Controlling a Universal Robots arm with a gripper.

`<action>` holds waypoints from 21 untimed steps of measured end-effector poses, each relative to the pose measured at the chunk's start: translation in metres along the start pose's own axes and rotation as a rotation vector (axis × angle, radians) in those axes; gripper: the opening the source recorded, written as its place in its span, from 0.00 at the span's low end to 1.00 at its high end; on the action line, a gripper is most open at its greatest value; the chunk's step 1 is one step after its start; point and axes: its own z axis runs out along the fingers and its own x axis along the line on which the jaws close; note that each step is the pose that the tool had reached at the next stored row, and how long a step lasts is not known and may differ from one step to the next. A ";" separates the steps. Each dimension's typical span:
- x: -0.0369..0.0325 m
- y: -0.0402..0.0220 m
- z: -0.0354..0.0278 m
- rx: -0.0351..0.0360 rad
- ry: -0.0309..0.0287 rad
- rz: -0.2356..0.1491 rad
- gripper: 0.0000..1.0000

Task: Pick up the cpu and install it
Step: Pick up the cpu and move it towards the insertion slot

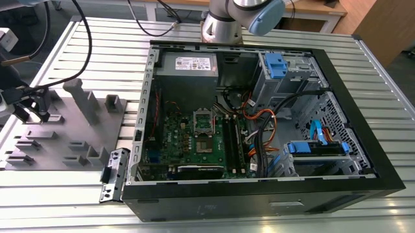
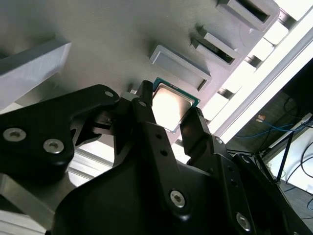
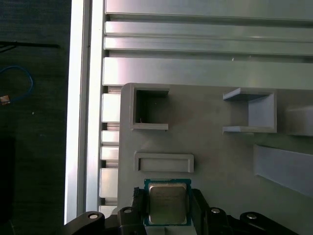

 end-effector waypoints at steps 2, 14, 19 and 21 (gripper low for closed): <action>0.0000 0.0000 -0.0001 0.0000 0.0001 0.000 0.47; -0.0001 0.0003 -0.0068 0.0001 0.0002 0.000 0.47; -0.0001 0.0003 -0.0074 0.0003 0.0004 0.000 0.47; -0.0001 0.0004 -0.0091 0.0004 0.0006 0.000 0.47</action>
